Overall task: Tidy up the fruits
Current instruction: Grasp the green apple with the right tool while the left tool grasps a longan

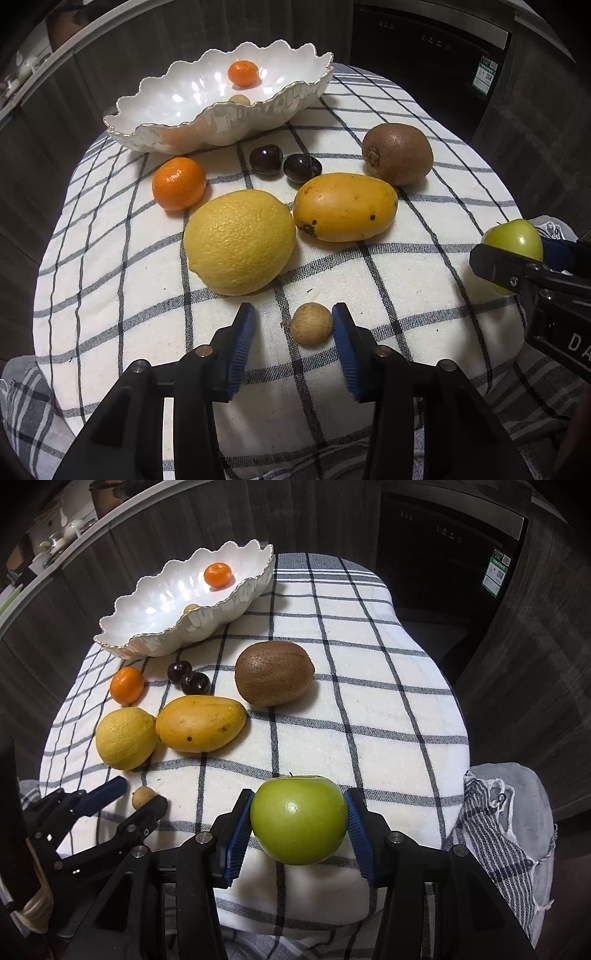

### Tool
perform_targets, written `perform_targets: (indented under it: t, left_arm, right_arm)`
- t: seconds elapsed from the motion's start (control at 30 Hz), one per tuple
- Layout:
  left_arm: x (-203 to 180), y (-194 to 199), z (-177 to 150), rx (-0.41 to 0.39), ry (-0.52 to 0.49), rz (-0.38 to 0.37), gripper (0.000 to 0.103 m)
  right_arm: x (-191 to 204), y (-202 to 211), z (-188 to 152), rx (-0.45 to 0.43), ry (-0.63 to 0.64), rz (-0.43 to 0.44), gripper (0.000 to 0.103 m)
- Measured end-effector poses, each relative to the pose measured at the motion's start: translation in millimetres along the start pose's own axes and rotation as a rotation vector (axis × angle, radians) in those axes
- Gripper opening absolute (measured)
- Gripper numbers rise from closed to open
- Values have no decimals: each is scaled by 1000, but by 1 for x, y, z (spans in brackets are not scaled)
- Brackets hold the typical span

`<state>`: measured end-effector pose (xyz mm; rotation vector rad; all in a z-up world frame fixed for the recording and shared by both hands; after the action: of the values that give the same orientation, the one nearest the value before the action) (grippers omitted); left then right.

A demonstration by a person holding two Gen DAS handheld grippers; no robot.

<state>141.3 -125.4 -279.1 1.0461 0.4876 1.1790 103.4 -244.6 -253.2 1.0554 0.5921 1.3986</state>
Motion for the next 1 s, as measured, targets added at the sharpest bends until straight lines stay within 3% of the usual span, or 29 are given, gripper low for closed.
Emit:
perform_targets:
  t: [0.1,0.27,1.0]
  left_arm:
    - [-1,0,1,-6,-2,-3,40]
    - [-4,1,2,-8,-11,-23,27]
    - [20,15,2,-20,36,-12,27]
  right_arm:
    - [0,0,0,1,0,-1,50]
    - [0,0,0,0,1,-1,50]
    - [17,6,5,-4,47,-7,50]
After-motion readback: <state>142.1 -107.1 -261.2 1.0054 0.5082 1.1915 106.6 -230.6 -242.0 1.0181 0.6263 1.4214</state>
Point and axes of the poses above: each gripper's, at about its wrist camera, not at the fingertips, and y roughly against the way its jaws point, x to its left, z to its top, the point moved 9 cm from there along -y, roughly the way its jaws point, and after that the axes turned 11 degrees about z, right-handed, at the moved point
